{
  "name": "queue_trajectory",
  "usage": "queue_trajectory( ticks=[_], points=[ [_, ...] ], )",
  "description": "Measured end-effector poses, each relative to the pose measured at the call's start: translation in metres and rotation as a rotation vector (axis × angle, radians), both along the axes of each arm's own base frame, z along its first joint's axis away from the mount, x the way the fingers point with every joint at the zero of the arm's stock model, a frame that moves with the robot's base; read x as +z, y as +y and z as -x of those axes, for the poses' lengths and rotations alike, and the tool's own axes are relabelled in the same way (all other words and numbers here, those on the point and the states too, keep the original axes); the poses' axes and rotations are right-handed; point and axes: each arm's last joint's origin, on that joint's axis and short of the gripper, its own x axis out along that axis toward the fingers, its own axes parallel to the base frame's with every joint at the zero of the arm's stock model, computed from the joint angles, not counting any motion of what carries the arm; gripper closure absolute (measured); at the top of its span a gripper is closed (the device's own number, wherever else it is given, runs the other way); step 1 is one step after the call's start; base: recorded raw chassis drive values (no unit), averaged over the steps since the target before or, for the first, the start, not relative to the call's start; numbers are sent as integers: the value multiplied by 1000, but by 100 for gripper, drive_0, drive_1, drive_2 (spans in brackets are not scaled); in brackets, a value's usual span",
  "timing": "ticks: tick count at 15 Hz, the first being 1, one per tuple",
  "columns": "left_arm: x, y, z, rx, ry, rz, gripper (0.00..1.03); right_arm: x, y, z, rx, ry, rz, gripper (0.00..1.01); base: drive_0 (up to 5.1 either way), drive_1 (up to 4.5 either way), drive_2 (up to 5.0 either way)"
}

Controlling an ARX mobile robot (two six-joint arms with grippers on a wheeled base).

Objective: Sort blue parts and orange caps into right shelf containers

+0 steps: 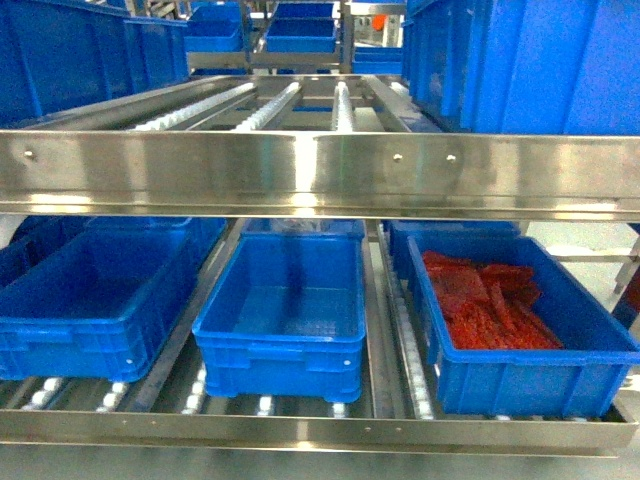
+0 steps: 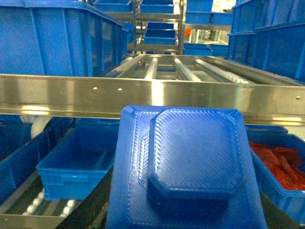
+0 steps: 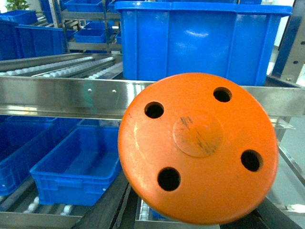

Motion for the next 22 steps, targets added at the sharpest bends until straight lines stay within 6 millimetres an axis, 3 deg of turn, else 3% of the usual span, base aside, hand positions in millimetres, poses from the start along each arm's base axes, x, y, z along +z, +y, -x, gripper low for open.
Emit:
queue_trajectory(
  ticks=[17,22],
  points=[
    [0,0,0,0,-2,0,59,0,0,0,0,0,0,60,-485,254,254],
    [1,0,0,2,-7,0,59,0,0,0,4,3,0,60,0,0,0]
  ],
)
